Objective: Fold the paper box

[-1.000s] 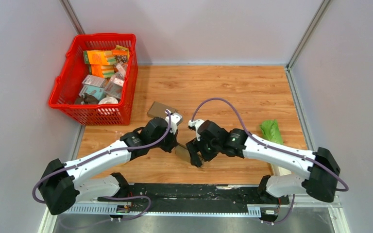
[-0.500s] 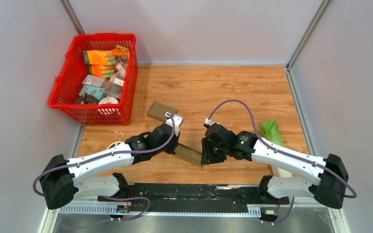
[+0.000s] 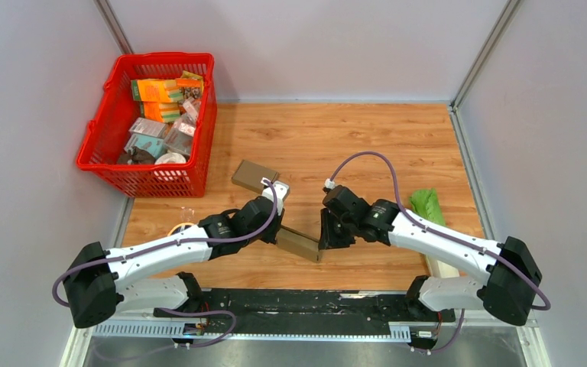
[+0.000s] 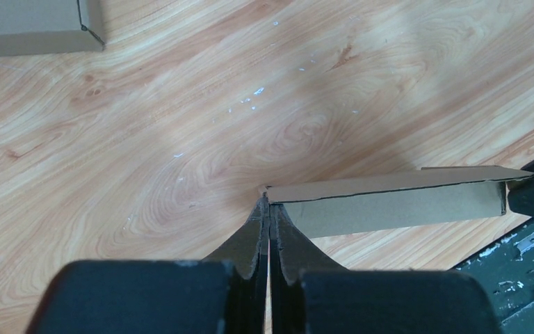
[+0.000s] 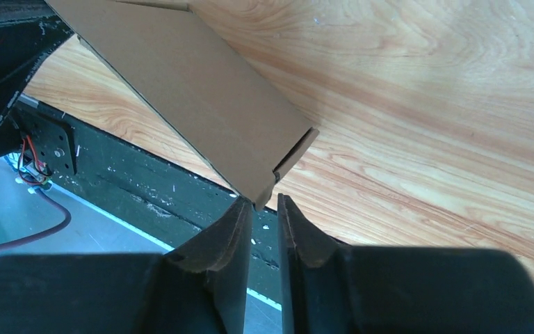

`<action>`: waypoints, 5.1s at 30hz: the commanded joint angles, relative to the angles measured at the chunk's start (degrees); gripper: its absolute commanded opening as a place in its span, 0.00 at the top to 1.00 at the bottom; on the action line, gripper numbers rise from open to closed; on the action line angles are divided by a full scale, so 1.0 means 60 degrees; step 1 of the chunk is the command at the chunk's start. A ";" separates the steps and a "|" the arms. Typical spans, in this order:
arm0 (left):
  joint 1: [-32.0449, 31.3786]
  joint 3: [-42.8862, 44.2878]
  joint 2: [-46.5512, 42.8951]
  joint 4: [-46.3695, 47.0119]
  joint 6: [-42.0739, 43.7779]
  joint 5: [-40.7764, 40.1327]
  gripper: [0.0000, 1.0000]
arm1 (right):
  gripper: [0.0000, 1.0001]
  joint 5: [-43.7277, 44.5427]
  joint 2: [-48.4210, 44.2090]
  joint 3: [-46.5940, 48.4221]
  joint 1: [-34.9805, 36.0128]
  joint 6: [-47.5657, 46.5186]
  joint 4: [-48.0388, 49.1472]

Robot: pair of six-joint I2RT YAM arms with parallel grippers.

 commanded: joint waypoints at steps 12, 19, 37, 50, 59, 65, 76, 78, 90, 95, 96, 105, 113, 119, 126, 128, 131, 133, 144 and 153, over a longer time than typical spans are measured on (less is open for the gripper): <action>-0.0352 0.0344 0.0257 -0.0189 -0.0270 -0.0198 1.00 | 0.91 -0.0616 0.0317 0.0070 -0.0071 0.0730 0.1067; -0.0645 -0.0036 0.0022 -0.0131 -0.0840 -0.0900 1.00 | 0.72 -0.0864 -0.0283 -0.0736 -0.0304 0.1405 0.1610; -0.1495 -0.0213 -0.0139 -0.0570 -0.2101 -0.2893 1.00 | 0.63 -0.1774 -0.0826 -0.0664 -0.1038 0.0953 0.1477; -0.1832 0.0080 0.0271 -0.0570 -0.2160 -0.3098 1.00 | 0.82 -0.1568 -0.0182 -0.0443 -0.1038 0.0804 0.1740; -0.2227 -0.0124 0.0110 -0.0644 -0.2643 -0.3611 1.00 | 0.92 -0.1627 -0.0356 -0.1716 -0.1096 0.2005 0.2984; -0.2432 -0.0432 -0.0080 -0.0629 -0.2980 -0.3728 1.00 | 0.92 -0.1891 -0.0650 -0.2698 -0.1184 0.2403 0.4450; -0.2667 -0.0696 -0.0373 -0.0746 -0.3214 -0.4051 1.00 | 0.77 -0.3765 -0.1367 -0.3124 -0.2207 0.2534 0.6208; -0.2681 -0.0696 -0.0388 -0.0834 -0.3272 -0.4109 1.00 | 0.73 -0.3577 -0.1382 -0.2877 -0.2327 0.2141 0.5323; -0.2799 -0.0506 -0.0139 -0.1244 -0.3858 -0.4519 1.00 | 0.04 -0.3543 -0.2554 -0.2932 -0.2400 0.5136 0.3771; -0.2901 -0.0316 0.0050 -0.1726 -0.4224 -0.4797 1.00 | 0.00 -0.3706 -0.2161 -0.3373 -0.2532 0.7862 0.4465; -0.2916 -0.0243 0.0066 -0.1786 -0.4269 -0.4827 1.00 | 0.00 -0.3924 -0.2014 -0.3344 -0.2532 0.8040 0.4756; -0.3033 -0.0081 0.0227 -0.2006 -0.4679 -0.5018 1.00 | 0.13 -0.4234 -0.1090 -0.4076 -0.2503 0.9622 0.6720; -0.3179 0.0226 0.0534 -0.2299 -0.5001 -0.5105 1.00 | 0.35 -0.4234 -0.0168 -0.4311 -0.2503 0.9873 0.7907; -0.3340 0.0446 0.0769 -0.2489 -0.5104 -0.5252 1.00 | 0.47 -0.4249 0.0331 -0.4544 -0.2503 0.9595 0.8551; -0.3414 0.0373 0.0827 -0.2519 -0.5206 -0.5281 1.00 | 0.55 -0.4307 0.0741 -0.5276 -0.2503 0.9521 0.9328; -0.3443 0.0359 0.0813 -0.2534 -0.5236 -0.5296 1.00 | 0.56 -0.4380 0.0858 -0.5409 -0.2503 0.9449 0.9664; -0.3458 0.0359 0.0857 -0.2534 -0.5251 -0.5296 1.00 | 0.58 -0.4482 0.0947 -0.5658 -0.2517 0.9332 1.0190; -0.3458 0.0388 0.0886 -0.2534 -0.5265 -0.5311 1.00 | 0.57 -0.4585 0.0947 -0.5528 -0.2546 0.9011 0.9947; -0.3443 0.0373 0.0857 -0.2490 -0.5104 -0.5340 1.00 | 0.14 -0.2949 -0.0136 -0.1442 -0.2460 0.0474 0.1791; -0.3458 0.0373 0.0915 -0.2475 -0.5031 -0.5369 1.00 | 0.49 0.0291 -0.0533 -0.0722 -0.0658 -0.2606 0.0774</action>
